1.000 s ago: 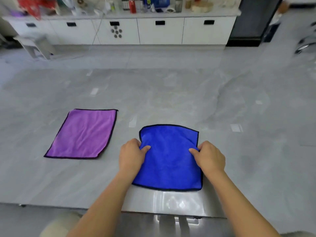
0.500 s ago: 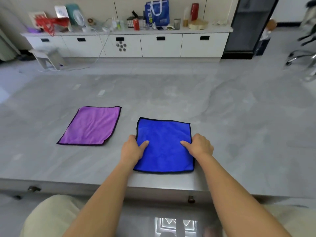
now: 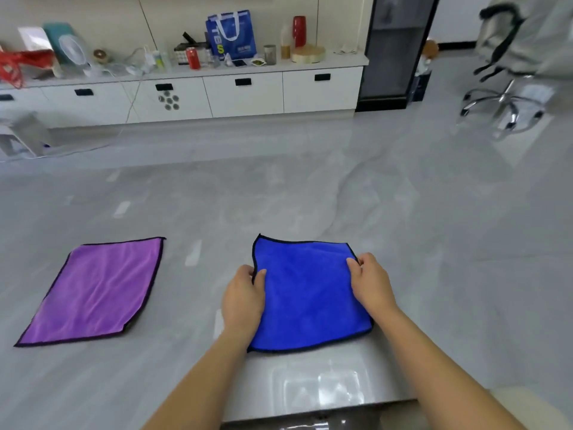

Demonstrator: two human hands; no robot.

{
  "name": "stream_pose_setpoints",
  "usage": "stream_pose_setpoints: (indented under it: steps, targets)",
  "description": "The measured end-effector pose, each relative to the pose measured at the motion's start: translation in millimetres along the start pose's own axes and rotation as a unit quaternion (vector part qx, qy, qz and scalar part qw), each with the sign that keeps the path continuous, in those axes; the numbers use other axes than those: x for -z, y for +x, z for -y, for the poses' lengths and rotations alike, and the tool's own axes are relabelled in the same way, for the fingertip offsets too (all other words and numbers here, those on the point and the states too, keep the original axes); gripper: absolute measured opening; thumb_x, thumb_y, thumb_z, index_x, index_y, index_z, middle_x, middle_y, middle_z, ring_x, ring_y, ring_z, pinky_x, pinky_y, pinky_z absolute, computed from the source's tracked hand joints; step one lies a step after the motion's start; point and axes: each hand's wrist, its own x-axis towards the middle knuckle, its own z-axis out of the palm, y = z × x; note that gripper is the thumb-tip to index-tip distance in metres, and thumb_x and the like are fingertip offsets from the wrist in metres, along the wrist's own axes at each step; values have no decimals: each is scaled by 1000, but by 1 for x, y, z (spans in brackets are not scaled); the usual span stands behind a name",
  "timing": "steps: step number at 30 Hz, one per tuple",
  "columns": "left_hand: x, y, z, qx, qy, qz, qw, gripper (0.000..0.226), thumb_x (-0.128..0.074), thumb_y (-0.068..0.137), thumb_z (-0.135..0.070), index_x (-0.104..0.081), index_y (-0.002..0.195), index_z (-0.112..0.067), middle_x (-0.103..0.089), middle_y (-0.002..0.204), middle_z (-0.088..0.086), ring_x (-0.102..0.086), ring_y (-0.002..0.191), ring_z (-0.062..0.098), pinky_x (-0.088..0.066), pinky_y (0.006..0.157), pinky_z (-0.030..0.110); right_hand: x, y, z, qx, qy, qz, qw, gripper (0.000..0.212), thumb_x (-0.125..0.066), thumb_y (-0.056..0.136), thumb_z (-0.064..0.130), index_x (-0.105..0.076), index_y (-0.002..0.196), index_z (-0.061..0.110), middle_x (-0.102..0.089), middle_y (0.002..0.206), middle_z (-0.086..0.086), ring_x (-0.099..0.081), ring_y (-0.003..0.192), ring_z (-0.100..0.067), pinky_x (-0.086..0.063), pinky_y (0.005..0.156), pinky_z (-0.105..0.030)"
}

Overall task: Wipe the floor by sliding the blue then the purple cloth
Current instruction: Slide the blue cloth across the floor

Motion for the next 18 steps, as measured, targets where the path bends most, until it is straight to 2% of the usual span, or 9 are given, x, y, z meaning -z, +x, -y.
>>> stream_pose_setpoints:
  steps: [3, 5, 7, 8, 10, 11, 13, 18]
  targets:
    - [-27, -2, -19, -15, -27, 20, 999, 25, -48, 94, -32, -55, 104, -10, -61, 78, -1, -56, 72, 22, -39, 66, 31, 19, 12, -20, -11, 0, -30, 999, 27, -44, 97, 29, -49, 89, 4, -53, 67, -2, -52, 66, -24, -37, 50, -24]
    - [-40, 2, -33, -23, -52, 31, 998, 30, -50, 94, -29, -47, 121, -16, -64, 89, 1, -60, 80, 25, -41, 70, 31, 35, 23, -27, 0, 1, -43, 999, 20, -45, 96, 25, -50, 104, 7, -60, 76, -6, -56, 70, -27, -40, 53, -27]
    - [-51, 14, -48, -41, -73, 48, 995, 48, -50, 94, -25, -32, 138, -26, -63, 97, -3, -63, 86, 25, -46, 74, 32, 49, 43, -31, 21, 2, -36, 999, 36, -46, 96, 19, -40, 132, 20, -66, 90, -8, -61, 80, -27, -47, 67, -31]
    - [-57, 20, -53, -49, -80, 58, 994, 53, -50, 94, -22, -27, 142, -29, -63, 103, -5, -63, 92, 24, -48, 79, 32, 54, 53, -32, 41, -3, -22, 999, 45, -45, 96, 15, -35, 139, 26, -66, 99, -5, -62, 90, -24, -48, 78, -31]
    - [-69, 35, -60, -60, -63, 71, 994, 50, -48, 95, -19, -35, 142, -26, -61, 123, -5, -59, 112, 21, -42, 92, 25, 59, 75, -37, 88, -44, 7, 995, 44, -43, 94, 6, -47, 135, 24, -63, 118, 0, -60, 109, -21, -44, 91, -27]
    - [-74, 41, -62, -68, -42, 74, 994, 45, -47, 95, -17, -42, 139, -22, -59, 131, -3, -56, 118, 19, -37, 94, 19, 59, 84, -41, 103, -74, 13, 992, 41, -43, 93, 2, -56, 128, 19, -63, 122, -3, -60, 110, -23, -44, 91, -25]
    - [-84, 51, -65, -75, -18, 81, 994, 38, -47, 95, -16, -50, 133, -17, -58, 135, 2, -54, 120, 19, -32, 92, 14, 61, 99, -49, 108, -112, 15, 988, 37, -42, 93, 2, -61, 123, 13, -62, 126, -6, -61, 109, -25, -45, 87, -24]
    - [-110, 65, -91, -108, 28, 108, 988, 55, -54, 92, -33, -36, 142, -20, -44, 146, -3, -51, 126, 19, -42, 102, 31, 83, 129, -58, 89, -160, -8, 983, 38, -42, 97, 20, -49, 134, 18, -49, 143, 3, -54, 122, -18, -47, 96, -30]
